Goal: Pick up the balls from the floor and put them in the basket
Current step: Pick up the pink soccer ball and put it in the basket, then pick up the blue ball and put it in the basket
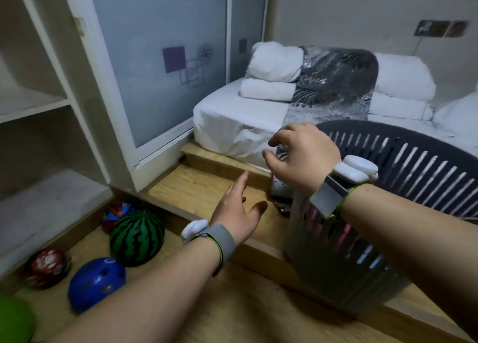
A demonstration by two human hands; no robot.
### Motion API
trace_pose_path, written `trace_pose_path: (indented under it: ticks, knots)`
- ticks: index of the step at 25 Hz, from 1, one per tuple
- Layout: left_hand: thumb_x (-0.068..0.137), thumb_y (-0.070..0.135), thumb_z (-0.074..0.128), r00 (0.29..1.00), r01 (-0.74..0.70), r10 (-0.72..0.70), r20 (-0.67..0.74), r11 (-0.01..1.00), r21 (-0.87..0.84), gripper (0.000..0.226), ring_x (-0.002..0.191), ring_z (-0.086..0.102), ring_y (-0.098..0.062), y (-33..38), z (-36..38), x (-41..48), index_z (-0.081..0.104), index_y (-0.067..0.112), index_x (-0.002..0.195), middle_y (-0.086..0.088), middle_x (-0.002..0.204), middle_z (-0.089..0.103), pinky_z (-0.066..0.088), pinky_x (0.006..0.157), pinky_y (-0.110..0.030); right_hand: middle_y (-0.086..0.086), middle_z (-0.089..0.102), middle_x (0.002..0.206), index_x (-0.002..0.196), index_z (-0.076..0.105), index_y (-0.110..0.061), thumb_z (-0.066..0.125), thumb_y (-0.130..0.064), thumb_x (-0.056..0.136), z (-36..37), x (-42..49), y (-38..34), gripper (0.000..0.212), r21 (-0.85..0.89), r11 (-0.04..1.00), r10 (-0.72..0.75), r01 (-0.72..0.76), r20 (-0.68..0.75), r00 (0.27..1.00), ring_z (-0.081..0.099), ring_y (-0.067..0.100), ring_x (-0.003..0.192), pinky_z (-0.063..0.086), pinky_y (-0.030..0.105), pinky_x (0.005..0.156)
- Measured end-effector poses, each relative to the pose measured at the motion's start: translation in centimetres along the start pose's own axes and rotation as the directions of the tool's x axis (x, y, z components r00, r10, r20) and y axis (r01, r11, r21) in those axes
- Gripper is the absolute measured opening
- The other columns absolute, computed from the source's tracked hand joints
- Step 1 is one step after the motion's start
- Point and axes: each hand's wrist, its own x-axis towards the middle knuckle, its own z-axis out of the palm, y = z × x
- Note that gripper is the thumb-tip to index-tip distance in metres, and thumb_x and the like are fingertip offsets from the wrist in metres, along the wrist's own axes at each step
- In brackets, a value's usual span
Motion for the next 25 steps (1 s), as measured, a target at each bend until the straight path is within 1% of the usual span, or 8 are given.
trace_pose_path:
  ticks: [2,7,10,13,15,18,21,25]
  knots:
    - [0.090,0.034,0.072,0.997,0.071,-0.071,-0.018,0.997,0.012,0.080,0.128,0.053,-0.012,-3.7,-1.7,-1.3,0.024,0.044,0.154,0.007,0.152,0.044,0.052,0.102,-0.042,0.001,0.072,0.101,0.101,0.077,-0.024,0.059,-0.049,0.087,2.9,-1.5,-3.0,0.033,0.037,0.999,-0.041,0.039,0.049,0.998,0.064,0.029,0.103,0.053,0.038,0.082]
    - [0.090,0.032,0.070,0.980,0.197,-0.194,-0.047,0.978,0.066,0.079,0.135,0.050,-0.017,-12.2,-5.2,-4.3,0.025,0.042,0.153,0.004,0.154,0.044,0.048,0.108,-0.040,-0.004,0.075,0.105,0.106,0.074,-0.028,0.056,-0.053,0.089,10.2,-4.5,-9.3,0.035,0.125,0.992,-0.019,-0.011,0.240,0.971,0.069,0.024,0.104,0.056,0.034,0.072]
    - [0.088,0.031,0.070,0.968,0.244,-0.252,0.012,0.946,0.212,0.086,0.139,0.047,-0.019,-17.1,-7.6,-6.5,0.018,0.042,0.155,0.004,0.160,0.037,0.044,0.111,-0.043,0.000,0.077,0.098,0.101,0.075,-0.023,0.059,-0.046,0.091,14.5,-5.8,-13.3,0.029,0.171,0.982,0.003,-0.077,0.399,0.917,0.071,0.027,0.097,0.055,0.032,0.071]
    - [0.089,0.029,0.069,0.943,0.301,-0.329,0.039,0.900,0.316,0.091,0.143,0.042,-0.022,-21.5,-11.1,-9.0,0.011,0.039,0.158,0.003,0.163,0.031,0.042,0.113,-0.043,0.005,0.076,0.086,0.083,0.072,-0.019,0.061,-0.039,0.091,18.7,-8.1,-18.5,0.024,0.255,0.944,0.035,-0.209,0.552,0.833,0.071,0.028,0.082,0.057,0.033,0.068]
    - [0.090,0.030,0.068,0.923,0.352,-0.385,0.007,0.851,0.391,0.090,0.144,0.041,-0.024,-23.9,-13.3,-10.5,0.010,0.035,0.159,0.001,0.163,0.031,0.041,0.114,-0.041,0.002,0.074,0.084,0.081,0.070,-0.021,0.062,-0.038,0.091,21.4,-10.2,-21.4,0.021,0.307,0.909,0.047,-0.282,0.596,0.801,0.070,0.026,0.080,0.056,0.031,0.066]
    - [0.090,0.029,0.068,0.885,0.419,-0.464,-0.043,0.752,0.510,0.081,0.146,0.036,-0.028,-28.0,-16.2,-12.6,0.024,0.023,0.158,-0.007,0.162,0.031,0.034,0.116,-0.034,0.003,0.076,0.092,0.095,0.077,-0.019,0.062,-0.037,0.091,24.6,-12.7,-24.9,0.024,0.310,0.910,0.005,-0.277,0.658,0.753,0.071,0.027,0.087,0.051,0.028,0.066]
    - [0.088,0.030,0.067,0.857,0.419,-0.511,-0.058,0.629,0.655,0.068,0.144,0.037,-0.038,-31.3,-17.5,-12.5,0.040,0.019,0.149,-0.011,0.163,0.025,0.036,0.116,-0.039,0.003,0.077,0.098,0.103,0.077,-0.021,0.064,-0.040,0.090,26.0,-13.2,-26.1,0.026,0.298,0.913,0.008,-0.277,0.668,0.744,0.071,0.026,0.090,0.059,0.035,0.074]
    - [0.085,0.040,0.069,0.849,0.376,-0.521,-0.086,0.481,0.792,0.085,0.153,0.009,-0.039,-34.4,-18.0,-10.4,0.025,0.023,0.156,-0.015,0.168,-0.001,0.022,0.123,-0.044,0.002,0.076,0.100,0.107,0.075,-0.022,0.065,-0.041,0.091,27.0,-13.9,-26.0,0.027,0.316,0.904,0.009,-0.288,0.660,0.751,0.070,0.025,0.091,0.053,0.030,0.072]
